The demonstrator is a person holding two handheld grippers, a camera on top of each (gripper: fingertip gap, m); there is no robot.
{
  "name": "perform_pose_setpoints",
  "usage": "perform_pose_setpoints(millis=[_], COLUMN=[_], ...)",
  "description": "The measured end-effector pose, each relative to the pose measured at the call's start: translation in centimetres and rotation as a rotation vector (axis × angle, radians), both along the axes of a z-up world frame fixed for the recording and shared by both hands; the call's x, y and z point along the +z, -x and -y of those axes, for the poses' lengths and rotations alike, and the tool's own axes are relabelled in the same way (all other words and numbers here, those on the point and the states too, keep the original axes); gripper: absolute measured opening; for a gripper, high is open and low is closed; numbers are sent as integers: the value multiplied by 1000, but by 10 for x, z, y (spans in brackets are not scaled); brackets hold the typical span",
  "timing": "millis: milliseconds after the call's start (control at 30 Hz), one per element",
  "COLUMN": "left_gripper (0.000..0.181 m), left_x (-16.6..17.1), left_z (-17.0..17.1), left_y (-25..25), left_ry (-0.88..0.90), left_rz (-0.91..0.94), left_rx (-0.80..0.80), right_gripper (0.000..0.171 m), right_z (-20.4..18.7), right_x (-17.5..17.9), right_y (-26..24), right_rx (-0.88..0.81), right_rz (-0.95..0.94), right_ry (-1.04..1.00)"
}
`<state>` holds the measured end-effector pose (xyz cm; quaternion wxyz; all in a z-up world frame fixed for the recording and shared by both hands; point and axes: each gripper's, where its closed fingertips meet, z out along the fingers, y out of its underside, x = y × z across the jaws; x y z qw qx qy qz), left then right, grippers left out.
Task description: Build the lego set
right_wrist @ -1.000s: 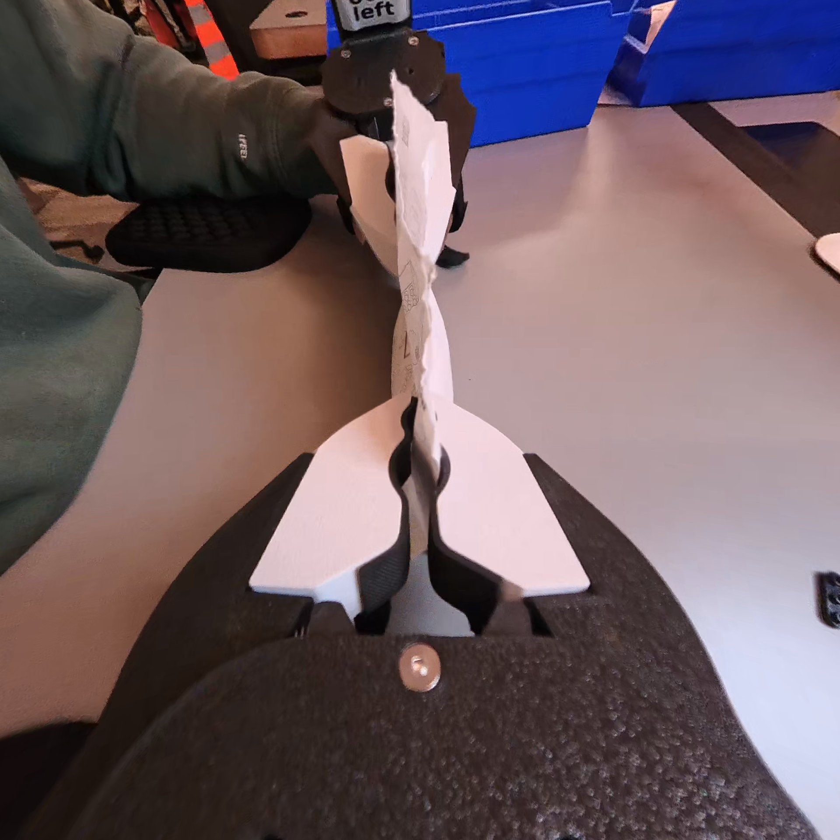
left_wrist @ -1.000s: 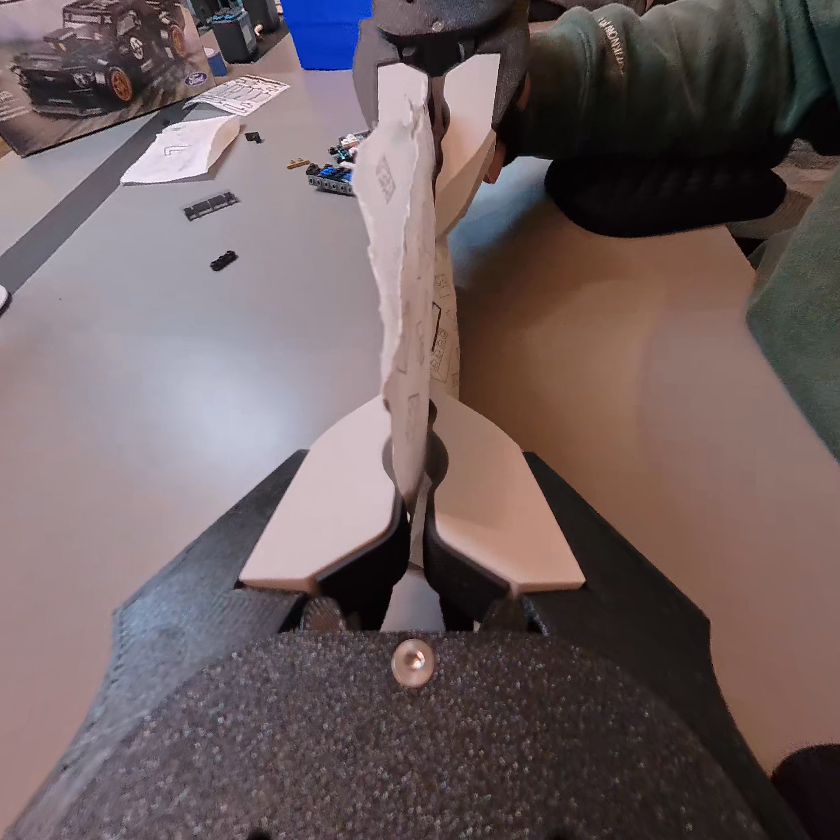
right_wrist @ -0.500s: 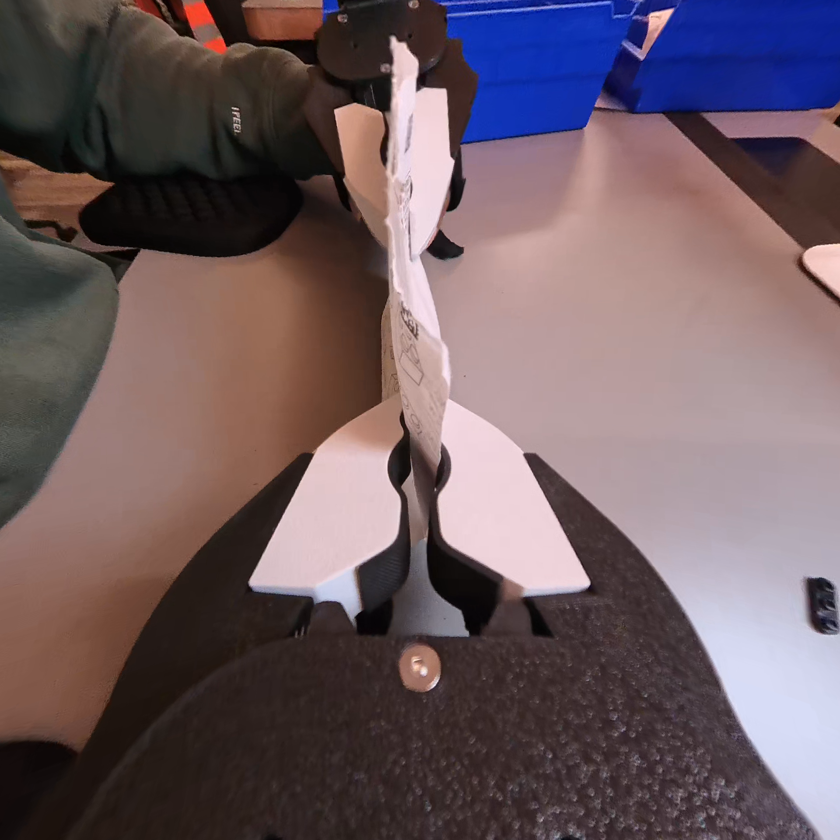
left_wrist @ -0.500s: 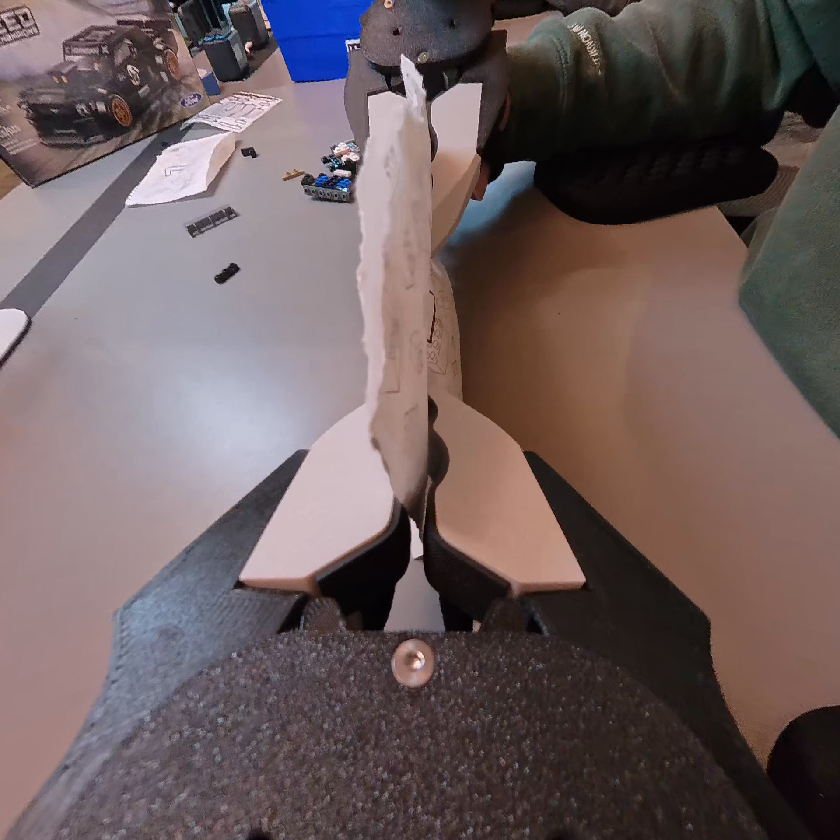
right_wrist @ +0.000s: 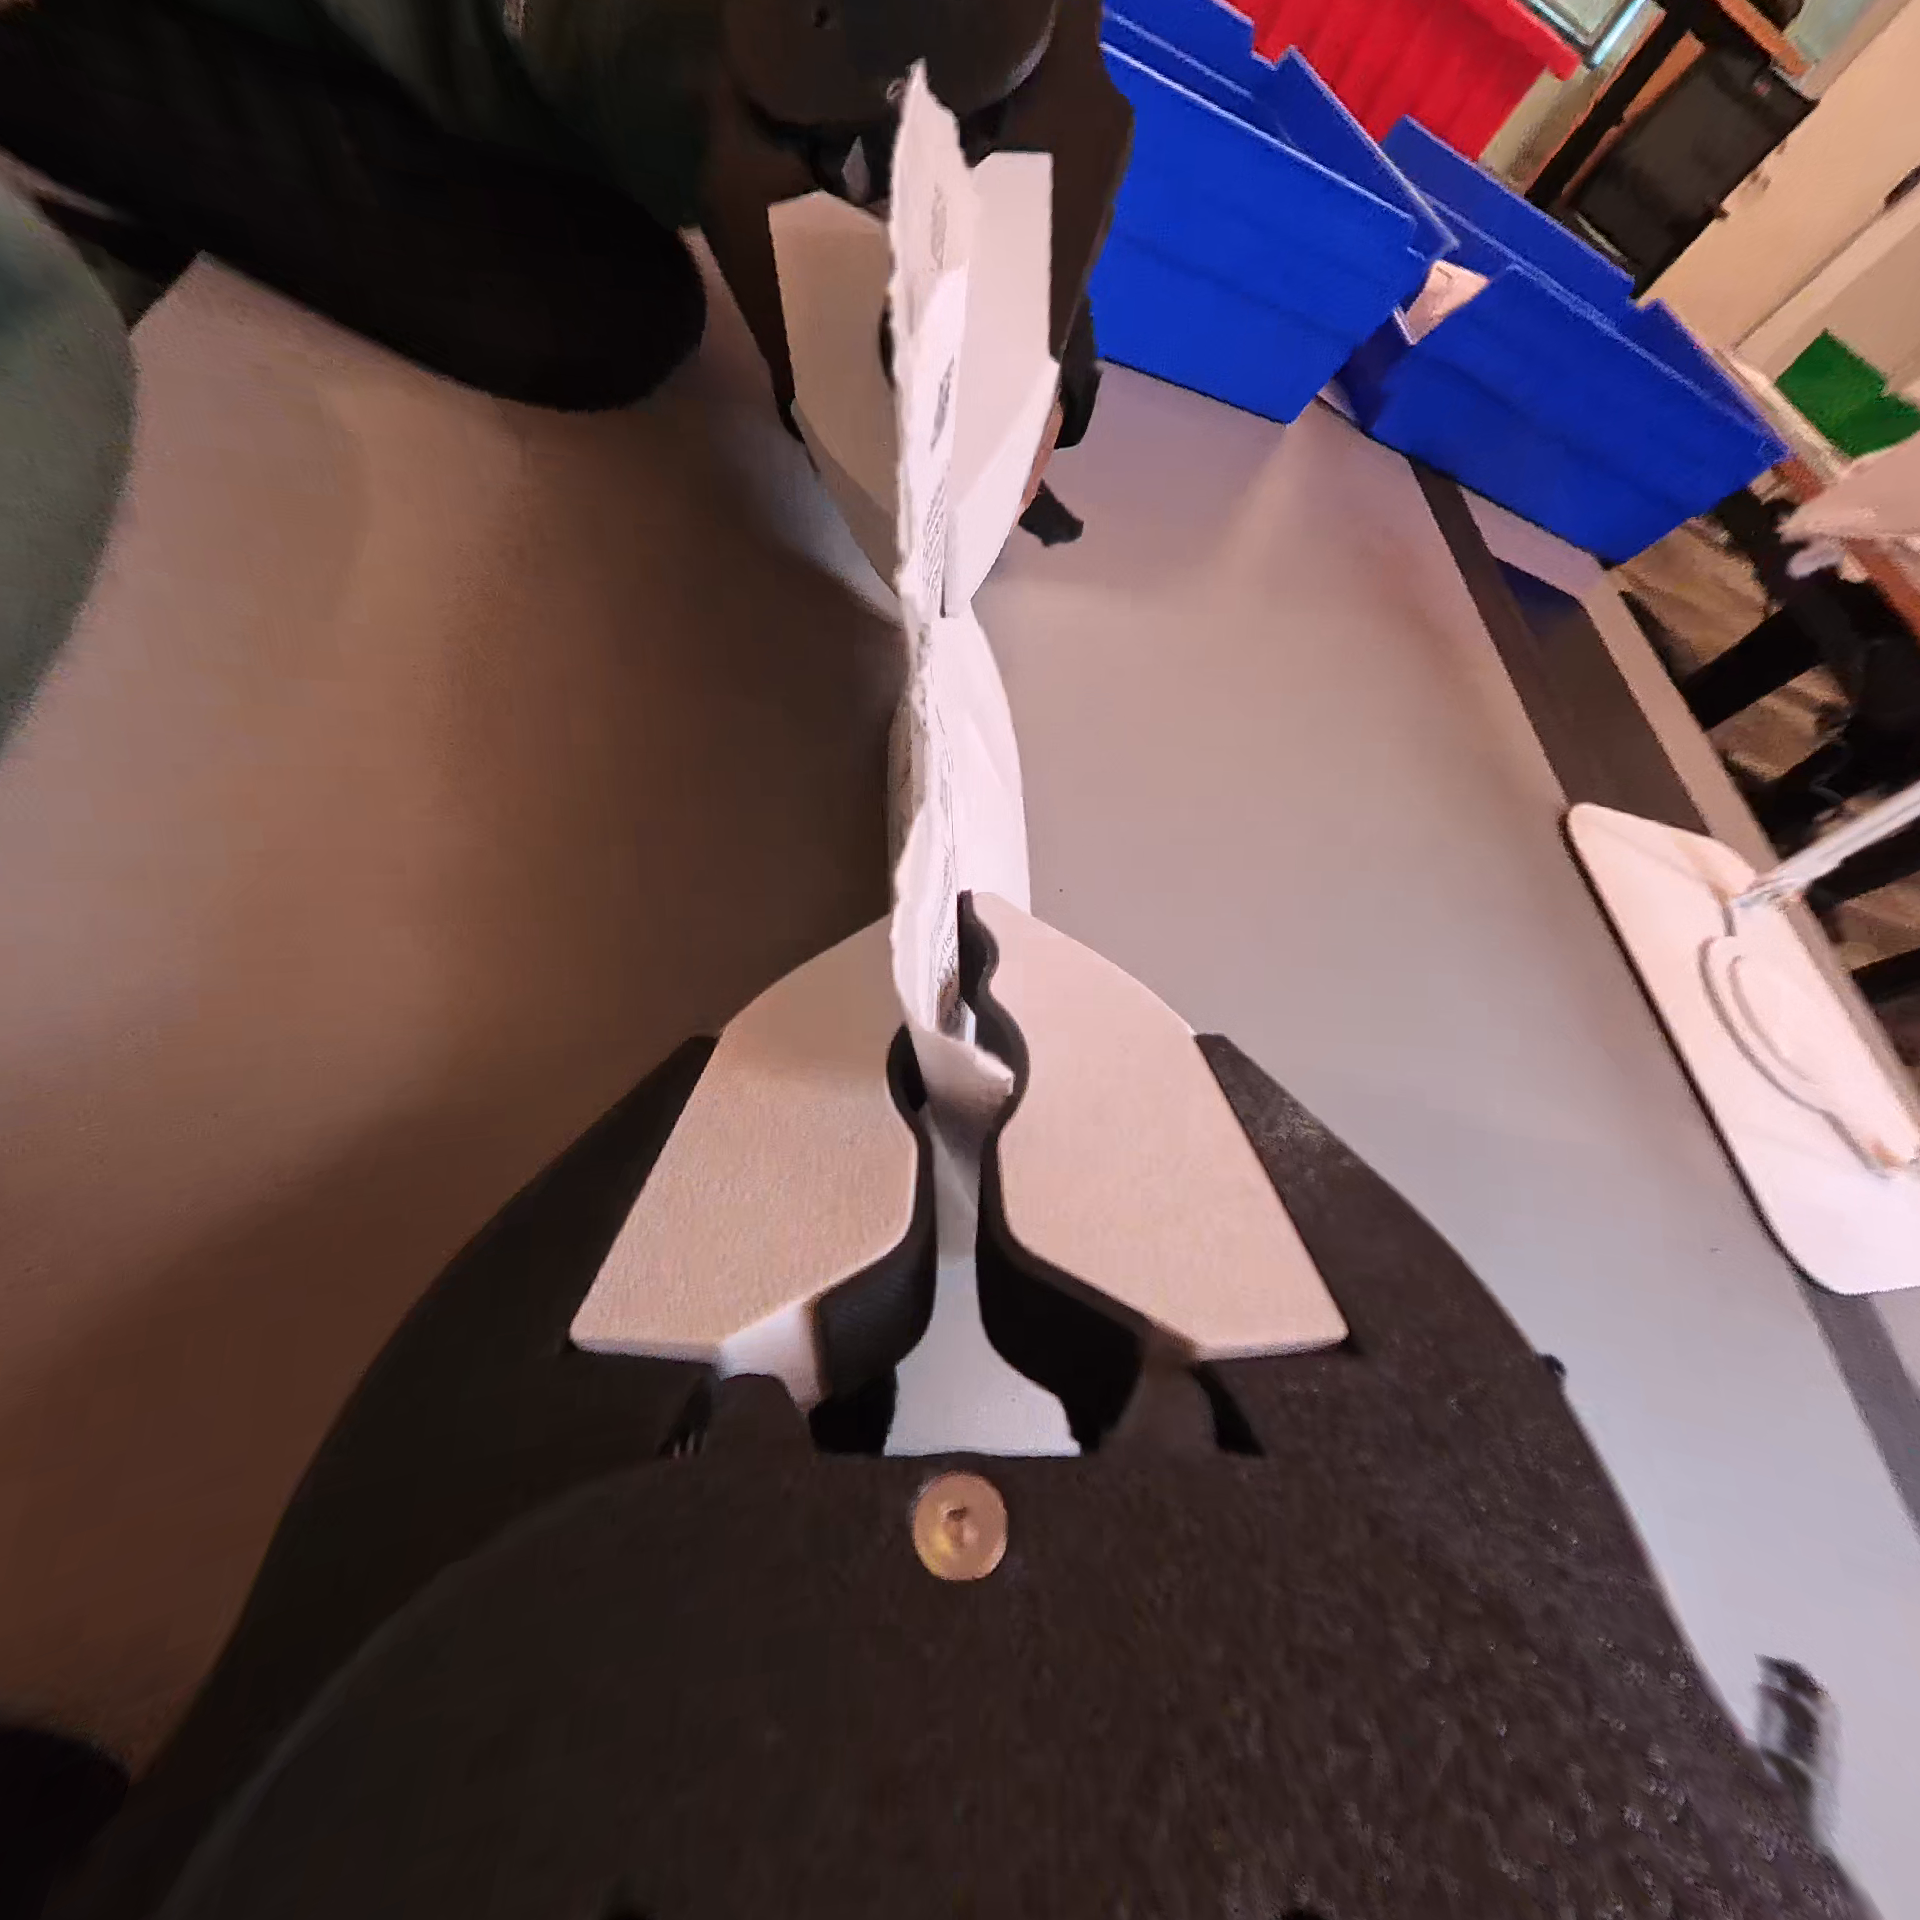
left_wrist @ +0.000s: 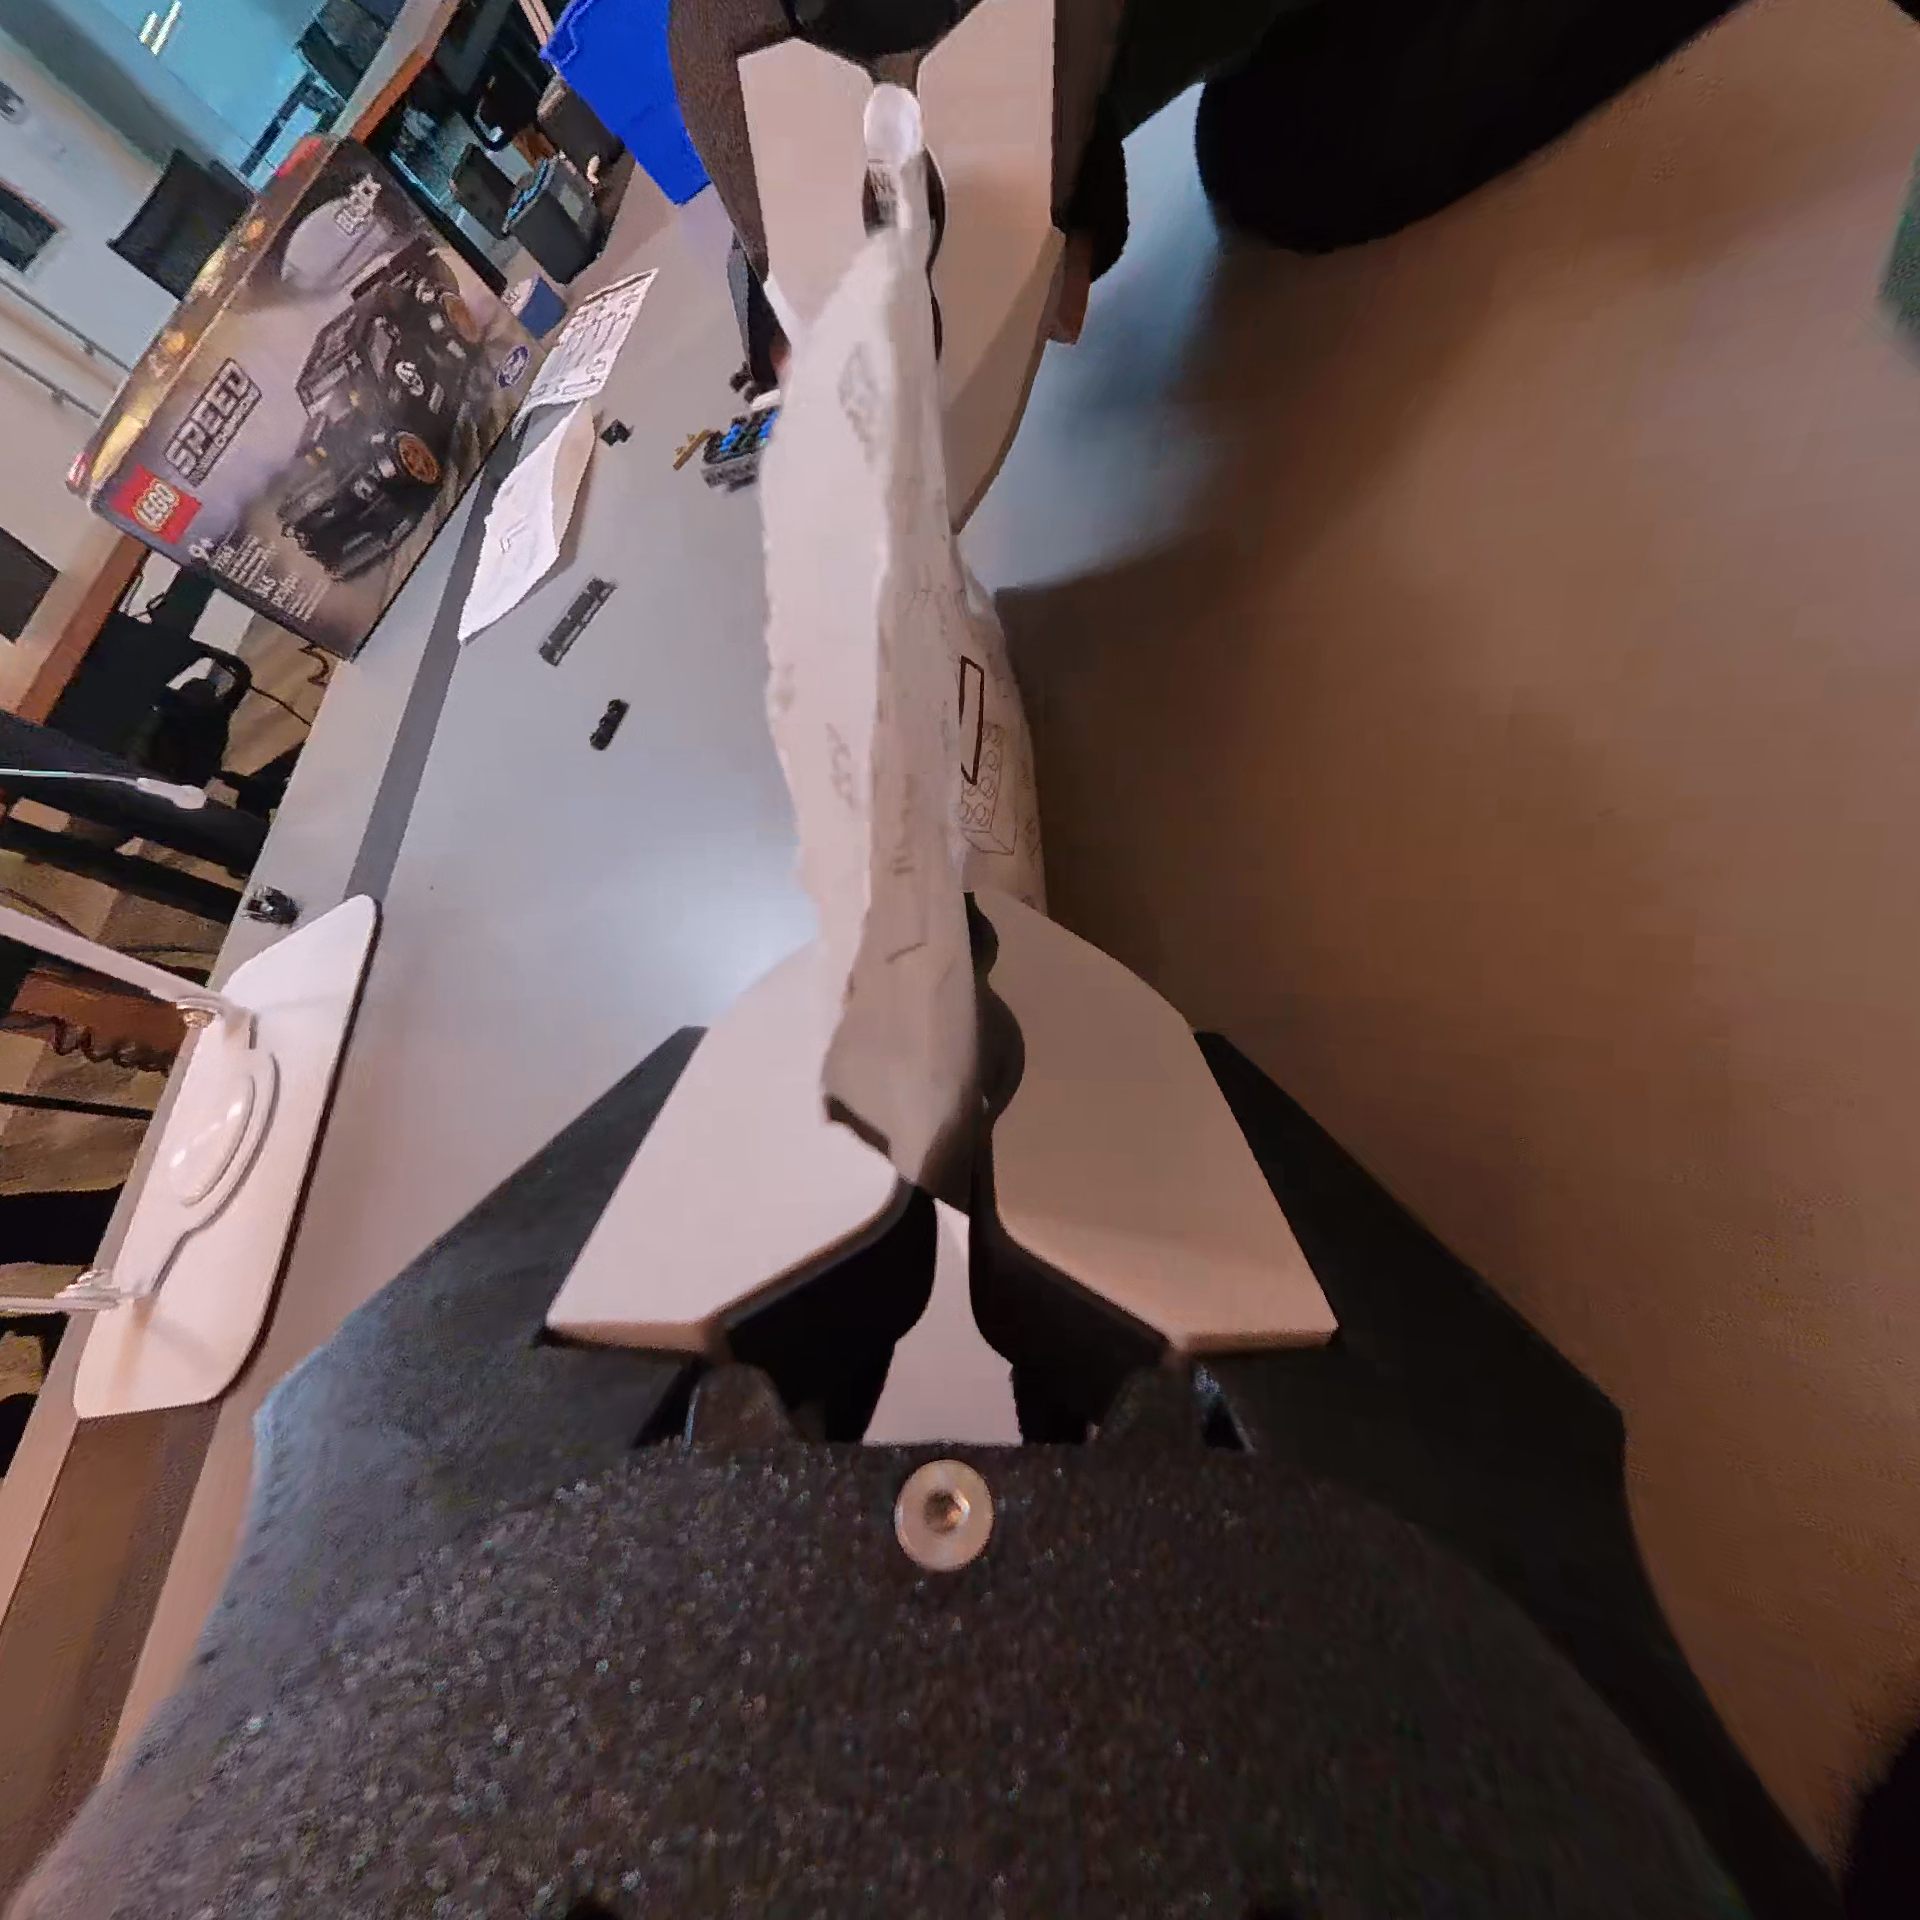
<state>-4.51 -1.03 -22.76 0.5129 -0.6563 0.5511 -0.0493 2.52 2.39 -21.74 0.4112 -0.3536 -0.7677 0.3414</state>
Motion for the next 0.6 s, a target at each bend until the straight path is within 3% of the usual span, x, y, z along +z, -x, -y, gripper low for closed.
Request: perform_pose_setpoints(millis=[133, 233, 300, 467, 600], left_gripper=[4, 5, 0, 1, 1], left_x=[1, 19, 12, -24, -32], left_z=[16, 29, 33, 40, 42], left_y=[-9, -22, -24, -27, -21], left_ry=[38, 3, -1, 301, 504], left_rz=[4, 66, 1, 54, 135], left_rx=[23, 8, 17, 51, 100], right_gripper=[0, 1, 0, 1, 18], right_z=[13, 13, 12, 14, 18], right_x=[-6, -11, -18, -36, -29], right_y=[-9, -14, -16, -20, -24], right_rx=[-13, -19, -12, -6, -39], right_rz=[0, 21, 57, 169, 168], right_ry=[-133, -120, -101, -17, -13])
